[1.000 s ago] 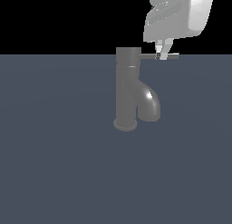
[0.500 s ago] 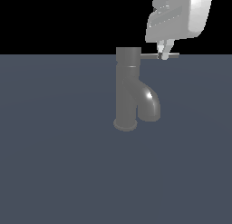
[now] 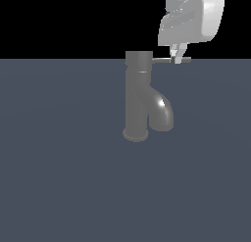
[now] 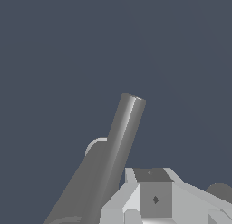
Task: Turn on the faucet by rotating a designated handle.
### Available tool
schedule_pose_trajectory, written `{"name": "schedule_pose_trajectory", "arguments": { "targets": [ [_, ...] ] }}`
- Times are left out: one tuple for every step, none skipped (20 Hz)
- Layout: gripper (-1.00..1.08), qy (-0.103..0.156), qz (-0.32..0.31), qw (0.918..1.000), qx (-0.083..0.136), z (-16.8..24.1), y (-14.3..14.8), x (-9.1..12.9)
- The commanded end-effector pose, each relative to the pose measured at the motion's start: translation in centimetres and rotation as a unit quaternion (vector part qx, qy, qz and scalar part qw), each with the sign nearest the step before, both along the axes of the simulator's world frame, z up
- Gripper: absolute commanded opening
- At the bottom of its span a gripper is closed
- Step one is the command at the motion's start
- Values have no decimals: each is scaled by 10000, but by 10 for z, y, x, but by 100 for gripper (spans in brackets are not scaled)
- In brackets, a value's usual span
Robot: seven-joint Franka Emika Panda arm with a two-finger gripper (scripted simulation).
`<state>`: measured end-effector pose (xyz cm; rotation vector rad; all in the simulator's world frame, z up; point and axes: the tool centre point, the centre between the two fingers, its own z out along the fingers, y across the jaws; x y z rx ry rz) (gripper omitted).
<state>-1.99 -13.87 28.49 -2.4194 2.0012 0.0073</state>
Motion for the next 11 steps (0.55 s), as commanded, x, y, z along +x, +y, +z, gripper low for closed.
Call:
{"name": "schedule_pose_trajectory", "arguments": {
  "targets": [
    [-100, -13, -133, 9999, -21, 0, -19, 3],
    [-100, -13, -137, 9999, -21, 0, -21, 4],
    [-100, -13, -140, 9999, -21, 0, -22, 6],
    [-100, -13, -143, 9999, -21, 0, -24, 8],
    [-100, -13, -146, 9999, -22, 0, -25, 10],
    [-100, -12, -149, 9999, -22, 0, -27, 12],
    [-100, -12, -153, 9999, -22, 0, -28, 14],
    [-100, -12, -156, 9999, -22, 0, -30, 15],
    [-100, -12, -160, 9999, -22, 0, -31, 17],
    [-100, -12, -163, 9999, -22, 0, -33, 19],
    [-100, -12, -163, 9999, -22, 0, -33, 19]
  ]
}}
